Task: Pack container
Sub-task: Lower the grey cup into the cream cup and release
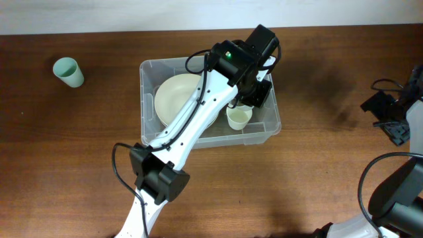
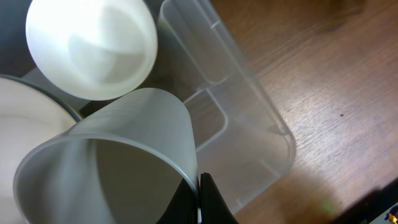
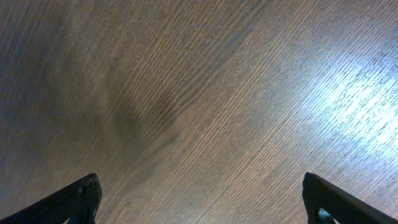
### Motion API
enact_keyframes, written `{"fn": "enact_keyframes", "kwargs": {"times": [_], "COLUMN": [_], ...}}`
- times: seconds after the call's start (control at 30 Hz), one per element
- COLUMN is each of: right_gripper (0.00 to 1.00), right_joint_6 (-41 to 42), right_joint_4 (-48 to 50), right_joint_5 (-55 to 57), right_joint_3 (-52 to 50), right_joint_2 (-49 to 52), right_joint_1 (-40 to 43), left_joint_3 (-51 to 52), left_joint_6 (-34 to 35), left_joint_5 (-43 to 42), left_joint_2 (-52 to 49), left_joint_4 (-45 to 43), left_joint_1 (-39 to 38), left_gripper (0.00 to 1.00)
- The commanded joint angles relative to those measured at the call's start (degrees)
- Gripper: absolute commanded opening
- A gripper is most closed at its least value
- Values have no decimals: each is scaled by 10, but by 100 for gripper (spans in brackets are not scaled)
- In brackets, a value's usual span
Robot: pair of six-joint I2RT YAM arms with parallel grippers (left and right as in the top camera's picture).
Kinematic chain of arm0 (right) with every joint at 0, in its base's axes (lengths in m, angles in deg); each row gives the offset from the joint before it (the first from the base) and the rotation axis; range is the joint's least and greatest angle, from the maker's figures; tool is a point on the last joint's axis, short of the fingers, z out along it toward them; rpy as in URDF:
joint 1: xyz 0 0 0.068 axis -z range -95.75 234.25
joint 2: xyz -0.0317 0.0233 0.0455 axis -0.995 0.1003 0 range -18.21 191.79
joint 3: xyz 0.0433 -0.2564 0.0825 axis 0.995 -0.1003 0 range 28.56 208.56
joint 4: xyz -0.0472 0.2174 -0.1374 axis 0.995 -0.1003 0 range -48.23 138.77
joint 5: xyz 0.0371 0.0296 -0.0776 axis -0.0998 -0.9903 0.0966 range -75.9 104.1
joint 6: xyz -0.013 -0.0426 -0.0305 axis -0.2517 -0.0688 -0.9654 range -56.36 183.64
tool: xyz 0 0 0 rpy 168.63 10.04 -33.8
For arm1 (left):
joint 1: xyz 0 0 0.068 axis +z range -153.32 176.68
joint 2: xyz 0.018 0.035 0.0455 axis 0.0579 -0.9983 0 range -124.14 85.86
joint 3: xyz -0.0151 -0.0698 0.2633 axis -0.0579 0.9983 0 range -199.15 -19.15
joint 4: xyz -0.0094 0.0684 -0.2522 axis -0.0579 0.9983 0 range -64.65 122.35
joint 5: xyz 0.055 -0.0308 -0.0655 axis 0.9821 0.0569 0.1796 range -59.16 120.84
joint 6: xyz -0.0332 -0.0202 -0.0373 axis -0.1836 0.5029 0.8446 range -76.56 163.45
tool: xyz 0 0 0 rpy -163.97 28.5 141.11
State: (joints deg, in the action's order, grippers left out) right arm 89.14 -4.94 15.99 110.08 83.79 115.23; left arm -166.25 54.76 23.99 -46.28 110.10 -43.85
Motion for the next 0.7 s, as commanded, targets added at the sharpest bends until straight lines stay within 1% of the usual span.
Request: {"fn": "enact_keyframes", "kwargs": {"times": [0.0,0.4,0.47,0.53,0.57,0.6,0.67], "right_gripper": [99,99,99,99,99,99,99], "right_joint_6": [3,3,3,3,3,3,3], "right_joint_4": [0,0,0,0,0,0,0], "right_joint_5": [3,3,3,3,3,3,3], "right_joint_3": [0,0,0,0,0,0,0], "right_joint_2": [-4,-4,-4,-4,-4,-4,-4], "right_joint_1": [-2,-2,-2,-2,-2,-2,-2], "left_joint_3": [-1,0,0,0,0,0,0], "left_joint_6": [-12,-12,-12,-12,-12,-12,-12], "left_joint_5": [7,24,24,24,24,23,24], "left_joint_2": [-22,-32,-32,-32,-32,-32,-32], "left_joint_4": [19,36,38,38,37,36,31], "left_joint_1": [1,2,2,2,2,2,2], "left_gripper": [1,2,17,52,80,99,99]}}
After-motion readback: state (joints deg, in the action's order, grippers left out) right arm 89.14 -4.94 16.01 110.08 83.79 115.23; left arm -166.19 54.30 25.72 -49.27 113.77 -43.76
